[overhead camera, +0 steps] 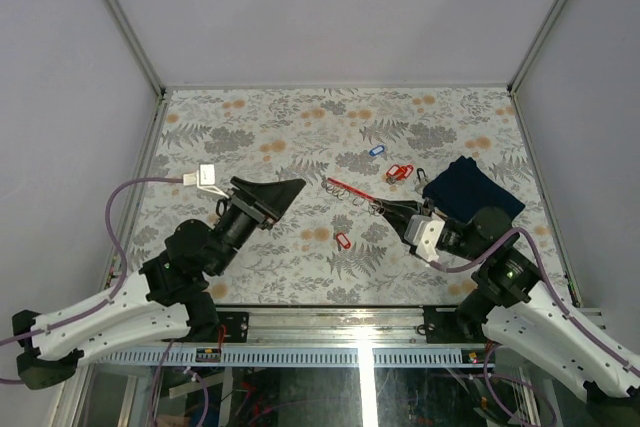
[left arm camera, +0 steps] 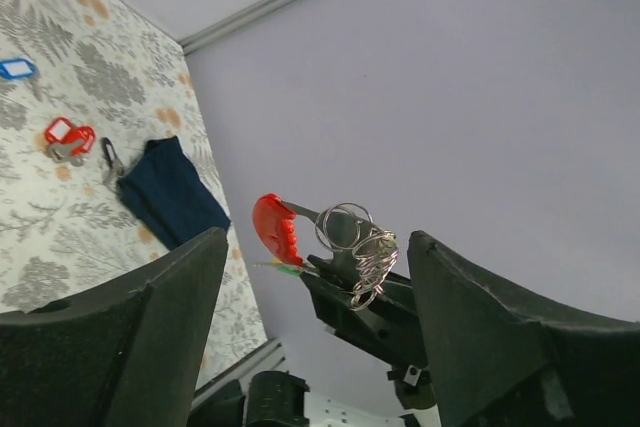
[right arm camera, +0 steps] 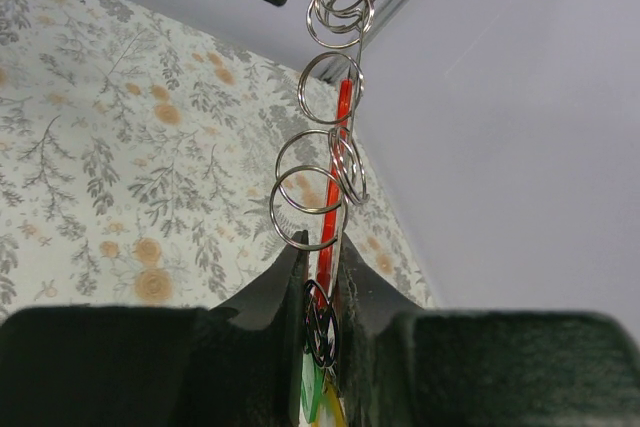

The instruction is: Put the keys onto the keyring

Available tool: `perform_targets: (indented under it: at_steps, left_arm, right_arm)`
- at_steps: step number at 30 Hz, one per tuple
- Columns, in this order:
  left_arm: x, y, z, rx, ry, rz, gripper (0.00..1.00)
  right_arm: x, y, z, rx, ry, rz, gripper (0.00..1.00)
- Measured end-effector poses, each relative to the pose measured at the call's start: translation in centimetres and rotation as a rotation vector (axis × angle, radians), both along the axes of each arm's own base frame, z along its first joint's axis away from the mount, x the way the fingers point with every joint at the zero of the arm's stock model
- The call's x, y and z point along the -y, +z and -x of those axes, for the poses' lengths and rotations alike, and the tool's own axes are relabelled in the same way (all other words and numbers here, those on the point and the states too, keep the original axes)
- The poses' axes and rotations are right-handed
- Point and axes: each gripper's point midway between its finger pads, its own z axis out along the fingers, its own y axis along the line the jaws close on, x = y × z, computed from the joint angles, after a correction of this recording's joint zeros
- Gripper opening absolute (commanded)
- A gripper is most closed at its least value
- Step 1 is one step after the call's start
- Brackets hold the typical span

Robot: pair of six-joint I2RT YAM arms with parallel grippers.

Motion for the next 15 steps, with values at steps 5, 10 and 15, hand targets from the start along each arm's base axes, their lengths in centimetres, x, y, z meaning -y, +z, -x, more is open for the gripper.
perform_targets:
  at_steps: [5, 10, 15]
  left_arm:
    - [1.5, 0.8, 0.1, -0.022, -0.047, 0.064, 0.77]
    - [2.2, 1.9, 0.3, -0.027, -0.082, 0.138, 0.77]
    - [2.7, 3.4, 0.5, -0.019, -0.115, 0.222, 0.80]
  right_arm:
    - [-0.5, 1.0, -0.5, 0.081, 0.006, -0.006, 0.06]
    - [-0.9, 1.3, -0.8, 0.121, 0.012, -0.010, 0.06]
    - [-1.3, 1.7, -1.2, 0.143, 0.014, -0.021, 0.06]
